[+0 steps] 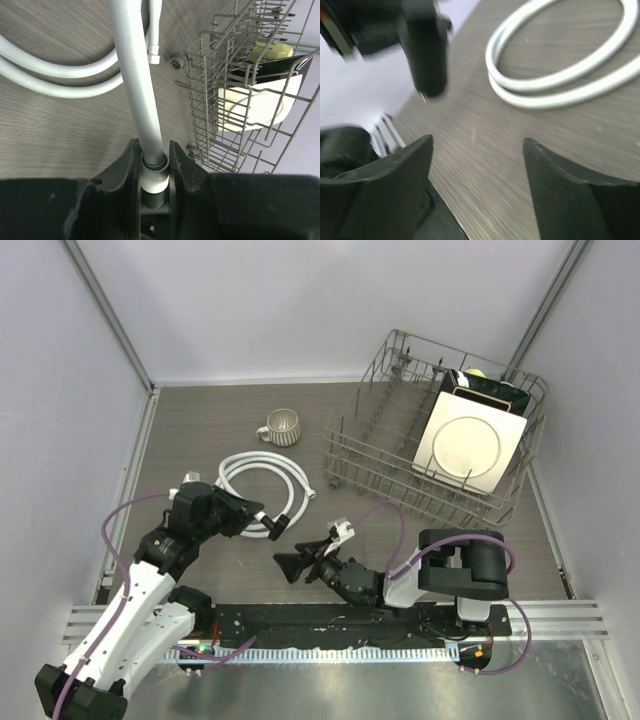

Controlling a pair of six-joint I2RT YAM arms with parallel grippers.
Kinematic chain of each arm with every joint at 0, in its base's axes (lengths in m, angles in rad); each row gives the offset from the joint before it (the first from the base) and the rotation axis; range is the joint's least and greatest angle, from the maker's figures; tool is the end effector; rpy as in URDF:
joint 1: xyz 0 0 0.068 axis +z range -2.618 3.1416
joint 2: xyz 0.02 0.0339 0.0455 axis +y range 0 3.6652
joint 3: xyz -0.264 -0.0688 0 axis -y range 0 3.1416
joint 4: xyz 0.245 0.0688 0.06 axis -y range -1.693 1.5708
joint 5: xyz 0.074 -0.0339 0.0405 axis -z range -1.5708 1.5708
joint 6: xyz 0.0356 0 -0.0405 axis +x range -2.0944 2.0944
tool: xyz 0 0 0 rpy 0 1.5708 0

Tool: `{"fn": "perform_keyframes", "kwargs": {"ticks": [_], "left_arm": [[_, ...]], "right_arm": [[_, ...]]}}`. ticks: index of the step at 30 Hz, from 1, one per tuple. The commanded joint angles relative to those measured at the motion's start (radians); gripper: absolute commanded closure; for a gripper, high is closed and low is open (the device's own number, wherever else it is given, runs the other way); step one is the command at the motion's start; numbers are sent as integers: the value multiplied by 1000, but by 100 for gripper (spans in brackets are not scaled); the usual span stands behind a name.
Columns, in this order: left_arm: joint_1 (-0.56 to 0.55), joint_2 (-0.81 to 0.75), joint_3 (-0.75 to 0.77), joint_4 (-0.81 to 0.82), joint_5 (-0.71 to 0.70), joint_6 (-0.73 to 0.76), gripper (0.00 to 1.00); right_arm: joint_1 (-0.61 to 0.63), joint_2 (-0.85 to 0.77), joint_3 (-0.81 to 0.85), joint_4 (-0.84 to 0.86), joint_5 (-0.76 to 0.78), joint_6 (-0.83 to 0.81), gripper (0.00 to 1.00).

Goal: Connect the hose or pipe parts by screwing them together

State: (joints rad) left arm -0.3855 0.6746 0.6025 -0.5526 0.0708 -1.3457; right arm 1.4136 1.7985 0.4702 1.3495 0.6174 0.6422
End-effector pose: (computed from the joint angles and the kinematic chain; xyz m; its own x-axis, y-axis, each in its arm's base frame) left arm 0.1393 -0.0592 0.2565 -0.5384 -0.8309 -0.1407 -0.4327 0.4159 -0.7999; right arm 0.0673 0.2928 0.1494 -0.4254 0.4356 -0.7932 -0.5743 0.5474 0.6087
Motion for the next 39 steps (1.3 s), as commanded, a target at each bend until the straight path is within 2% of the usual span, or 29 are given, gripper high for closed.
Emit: {"fn": "perform_keyframes", "kwargs": {"ticks": [1,5,6,8,9,11,12,17,18,19,26,29,36,39], "left_arm": [[-4,8,71,34,6,25,100],[-4,57,115,-21,6,75,100],[-3,68,131,-38,9,92,100],[-4,92,172,-84,15,130,100],[-3,95,183,-95,17,138,100],[-3,100,200,-118,17,151,100],[-3,103,206,-122,20,154,100],[-4,135,226,-168,35,178,100],[-4,138,232,-173,37,189,100],[-3,144,233,-181,43,191,100],[-4,160,235,-178,64,192,100],[-3,160,224,-156,101,175,100],[-3,149,220,-148,119,171,100],[-3,140,218,-155,121,169,100]], "right_arm": [[10,-100,-80,257,-28,-68,19],[51,-237,-58,-20,-1,-252,17],[67,-301,-33,-208,27,-398,16],[94,-341,58,-455,118,-549,14],[100,-350,82,-504,145,-711,13],[128,-369,107,-538,194,-913,11],[136,-373,107,-532,202,-1099,10],[147,-410,148,-607,174,-1496,6],[150,-416,153,-616,129,-1553,6],[150,-421,154,-628,102,-1681,6],[150,-347,237,-616,48,-1959,7],[151,-280,284,-630,44,-2021,8],[148,-168,375,-725,10,-2058,11],[134,-130,390,-698,1,-2054,13]]}}
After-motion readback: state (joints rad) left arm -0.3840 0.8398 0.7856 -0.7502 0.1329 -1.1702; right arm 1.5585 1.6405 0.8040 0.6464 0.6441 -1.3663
